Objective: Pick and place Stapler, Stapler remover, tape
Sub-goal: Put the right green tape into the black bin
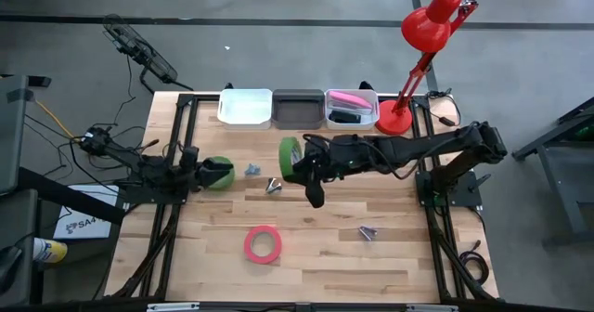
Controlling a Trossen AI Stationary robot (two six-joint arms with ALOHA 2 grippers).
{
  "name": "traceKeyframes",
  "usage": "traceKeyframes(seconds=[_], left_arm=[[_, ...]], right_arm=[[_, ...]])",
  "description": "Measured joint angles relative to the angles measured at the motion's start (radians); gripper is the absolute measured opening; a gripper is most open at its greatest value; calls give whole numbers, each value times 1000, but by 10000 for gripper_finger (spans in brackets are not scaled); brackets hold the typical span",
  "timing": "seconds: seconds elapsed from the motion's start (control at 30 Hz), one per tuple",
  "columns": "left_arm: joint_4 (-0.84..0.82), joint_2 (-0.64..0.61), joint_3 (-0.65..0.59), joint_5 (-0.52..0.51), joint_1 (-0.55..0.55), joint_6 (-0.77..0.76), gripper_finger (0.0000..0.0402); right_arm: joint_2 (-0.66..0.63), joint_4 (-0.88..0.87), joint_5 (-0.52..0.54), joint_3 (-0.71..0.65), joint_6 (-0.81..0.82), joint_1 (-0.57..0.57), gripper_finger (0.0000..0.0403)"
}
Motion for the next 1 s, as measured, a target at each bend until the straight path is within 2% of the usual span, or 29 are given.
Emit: traceKeyframes(seconds=[0.13, 0.27, 0.33, 0.43, 0.57, 0.67, 0.73, 0.9, 1.0], left_arm=[[-27, 14, 0, -44, 0, -40, 296], [-49, 42, 0, -7, 0, -82, 296], [2, 56, 0, 7, 0, -5, 296], [116, 89, 20, 50, 0, 189, 296], [93, 174, 145, 15, 0, 414, 295], [54, 273, 261, -43, 1, 548, 295], [33, 345, 343, -44, 1, 626, 295], [-54, 531, 538, -45, 4, 738, 295], [-89, 640, 642, -12, 51, 772, 295]], right_arm=[[3, 55, -4, 0, -7, 0, 79], [3, 102, -50, 0, -7, 0, 79], [3, 122, -71, 0, 5, 0, 79], [3, 124, -81, 0, 9, 1, 79], [3, 161, -105, 0, 9, -2, 79], [3, 208, -119, 0, 4, -11, 79], [3, 229, -125, 0, -7, -14, 79], [3, 250, -135, 0, -26, -25, 79], [3, 253, -146, 0, -33, -25, 79]])
